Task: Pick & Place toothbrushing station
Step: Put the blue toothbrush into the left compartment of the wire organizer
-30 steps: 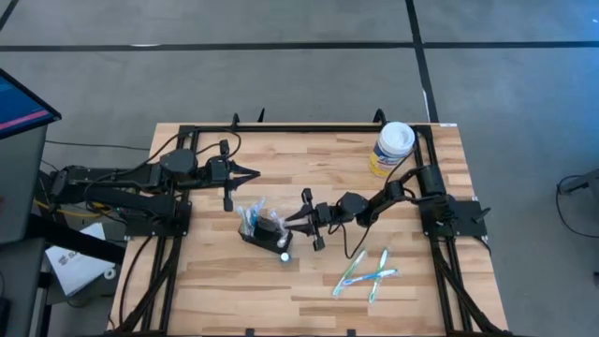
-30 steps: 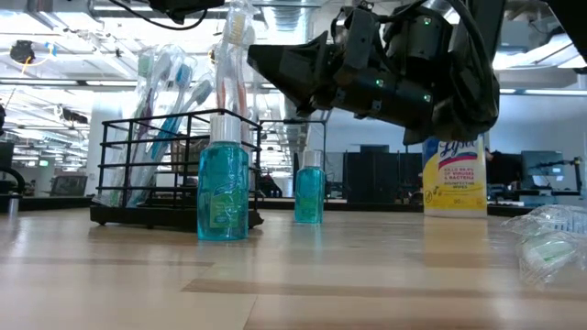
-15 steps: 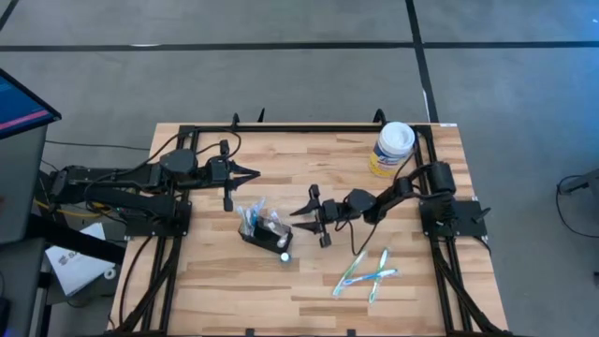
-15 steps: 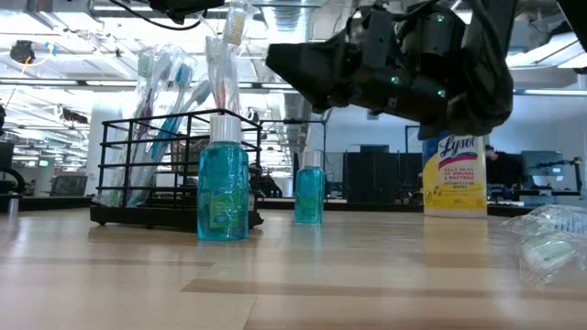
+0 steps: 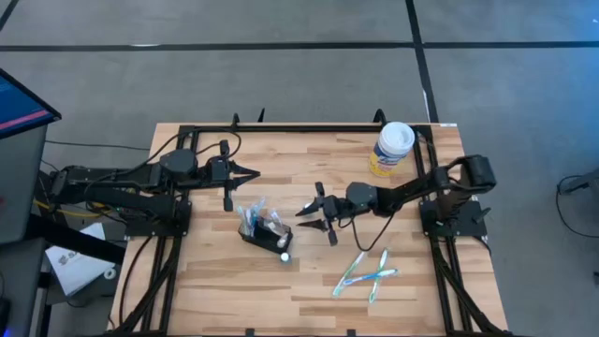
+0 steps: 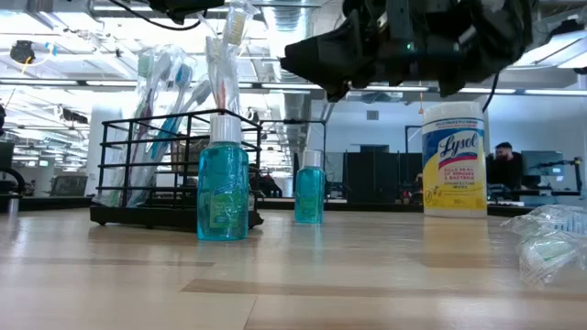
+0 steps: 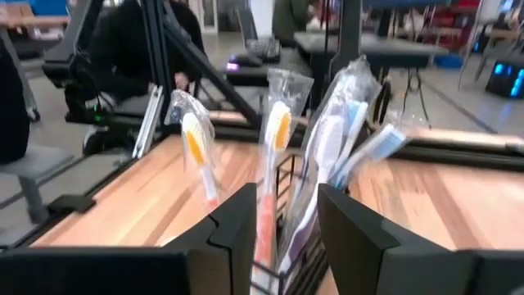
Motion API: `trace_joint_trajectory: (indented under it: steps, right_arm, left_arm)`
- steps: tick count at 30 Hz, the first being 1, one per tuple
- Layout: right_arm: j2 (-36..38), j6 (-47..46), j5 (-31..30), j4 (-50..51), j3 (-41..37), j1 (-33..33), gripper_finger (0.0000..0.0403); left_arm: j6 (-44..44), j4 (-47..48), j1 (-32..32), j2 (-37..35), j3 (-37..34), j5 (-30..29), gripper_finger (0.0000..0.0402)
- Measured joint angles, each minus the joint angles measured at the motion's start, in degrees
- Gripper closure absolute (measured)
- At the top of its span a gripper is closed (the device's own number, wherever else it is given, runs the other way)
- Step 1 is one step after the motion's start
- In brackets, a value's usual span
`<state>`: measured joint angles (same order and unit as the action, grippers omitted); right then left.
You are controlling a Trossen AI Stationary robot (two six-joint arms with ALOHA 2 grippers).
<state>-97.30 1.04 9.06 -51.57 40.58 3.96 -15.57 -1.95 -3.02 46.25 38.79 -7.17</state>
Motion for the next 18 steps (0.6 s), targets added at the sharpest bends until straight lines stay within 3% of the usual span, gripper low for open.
trace_joint_trajectory:
  steps: [18]
  right_arm:
    - [14.5, -2.6, -0.1, 24.4, 0.6, 0.1, 0.0289]
  left_arm:
    - [0.0, 0.0, 0.0, 0.0, 0.0, 0.0, 0.0389]
